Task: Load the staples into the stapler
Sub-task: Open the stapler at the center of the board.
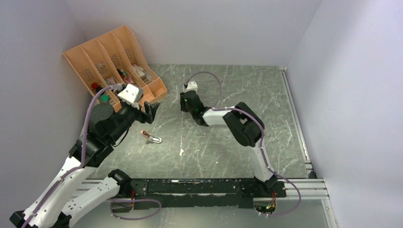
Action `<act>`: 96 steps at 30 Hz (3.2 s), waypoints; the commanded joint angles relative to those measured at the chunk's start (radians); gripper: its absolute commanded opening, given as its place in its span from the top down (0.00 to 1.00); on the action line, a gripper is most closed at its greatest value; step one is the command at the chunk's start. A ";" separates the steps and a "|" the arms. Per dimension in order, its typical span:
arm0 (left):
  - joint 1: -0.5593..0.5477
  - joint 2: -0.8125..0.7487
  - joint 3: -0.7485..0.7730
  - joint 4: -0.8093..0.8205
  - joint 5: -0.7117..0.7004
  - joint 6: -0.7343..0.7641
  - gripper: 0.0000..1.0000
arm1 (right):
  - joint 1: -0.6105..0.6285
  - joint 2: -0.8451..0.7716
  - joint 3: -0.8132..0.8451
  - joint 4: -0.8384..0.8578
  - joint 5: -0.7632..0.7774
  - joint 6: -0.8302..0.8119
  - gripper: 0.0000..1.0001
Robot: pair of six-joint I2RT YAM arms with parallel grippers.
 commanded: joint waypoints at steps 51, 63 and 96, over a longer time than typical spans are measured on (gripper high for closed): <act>0.005 0.182 -0.274 0.713 0.355 -0.831 0.52 | 0.405 -0.800 -0.813 1.063 0.094 -0.569 0.76; 0.006 0.191 -0.283 0.718 0.372 -0.836 0.93 | 0.416 -0.790 -0.808 1.053 0.102 -0.591 0.74; 0.006 0.118 -0.006 0.028 0.963 0.403 0.93 | 0.424 -1.332 -0.663 -0.321 -0.370 -0.695 0.31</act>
